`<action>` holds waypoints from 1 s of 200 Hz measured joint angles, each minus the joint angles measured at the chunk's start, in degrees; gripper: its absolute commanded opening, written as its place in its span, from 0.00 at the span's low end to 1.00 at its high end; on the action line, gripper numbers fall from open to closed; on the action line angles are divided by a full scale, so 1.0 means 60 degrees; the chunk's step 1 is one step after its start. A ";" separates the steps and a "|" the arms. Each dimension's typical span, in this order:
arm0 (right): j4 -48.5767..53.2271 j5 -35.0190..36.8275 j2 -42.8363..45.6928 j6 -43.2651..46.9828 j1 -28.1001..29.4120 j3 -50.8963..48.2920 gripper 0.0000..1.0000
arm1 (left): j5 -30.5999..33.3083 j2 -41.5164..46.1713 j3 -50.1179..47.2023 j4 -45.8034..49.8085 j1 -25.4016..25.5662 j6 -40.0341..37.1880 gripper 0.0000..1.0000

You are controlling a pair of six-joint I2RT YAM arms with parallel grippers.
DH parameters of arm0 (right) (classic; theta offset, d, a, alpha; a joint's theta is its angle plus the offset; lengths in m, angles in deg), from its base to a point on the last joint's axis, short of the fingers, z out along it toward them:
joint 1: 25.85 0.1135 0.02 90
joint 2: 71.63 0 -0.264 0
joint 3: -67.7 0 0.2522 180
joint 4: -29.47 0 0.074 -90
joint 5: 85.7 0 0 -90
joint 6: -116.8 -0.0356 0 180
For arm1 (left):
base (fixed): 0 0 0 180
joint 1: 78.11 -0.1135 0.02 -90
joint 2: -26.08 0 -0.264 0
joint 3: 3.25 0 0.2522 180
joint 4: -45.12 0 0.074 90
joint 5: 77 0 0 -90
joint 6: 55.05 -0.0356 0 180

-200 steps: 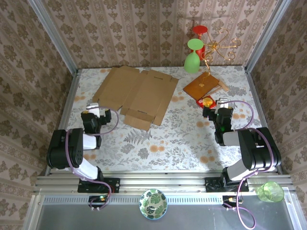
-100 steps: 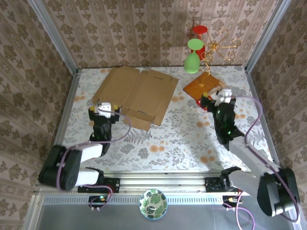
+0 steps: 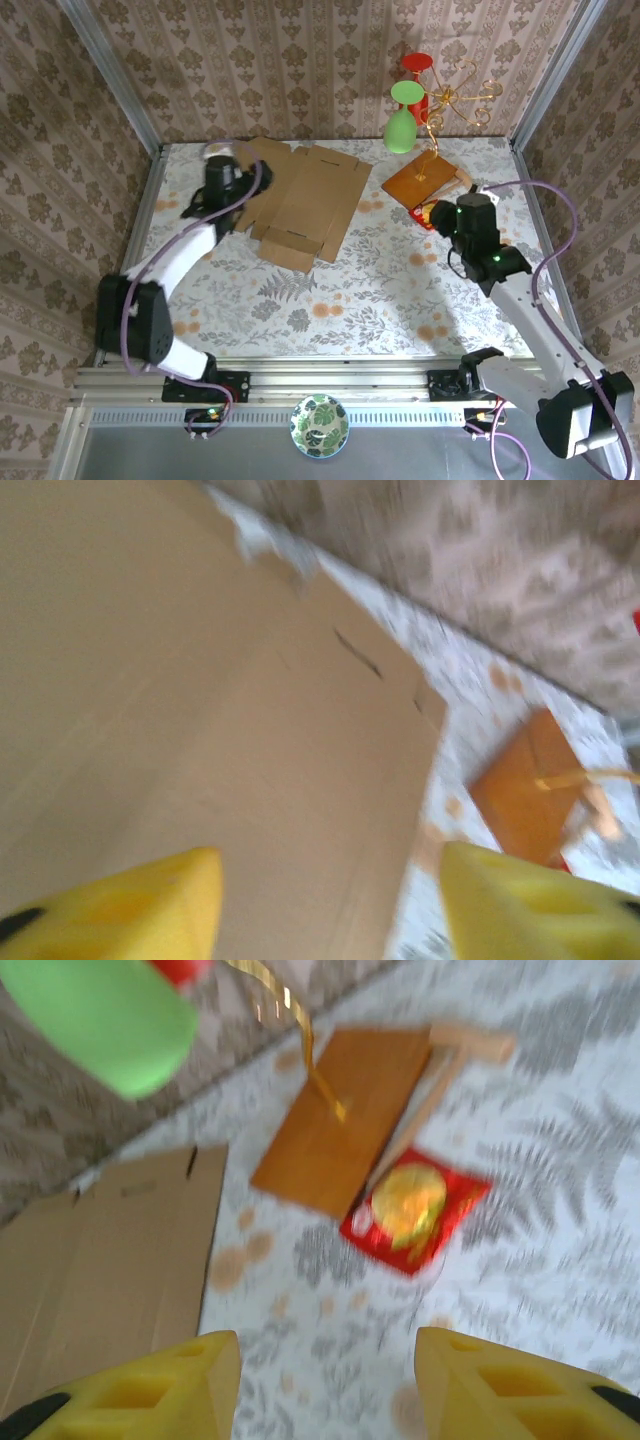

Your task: Fold the paper box

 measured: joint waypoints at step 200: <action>-0.0790 -0.2758 -0.2590 -0.0790 0.0120 0.0066 0.59 | -0.1446 0.2167 -0.2962 0.4149 0.0470 -0.1694 0.40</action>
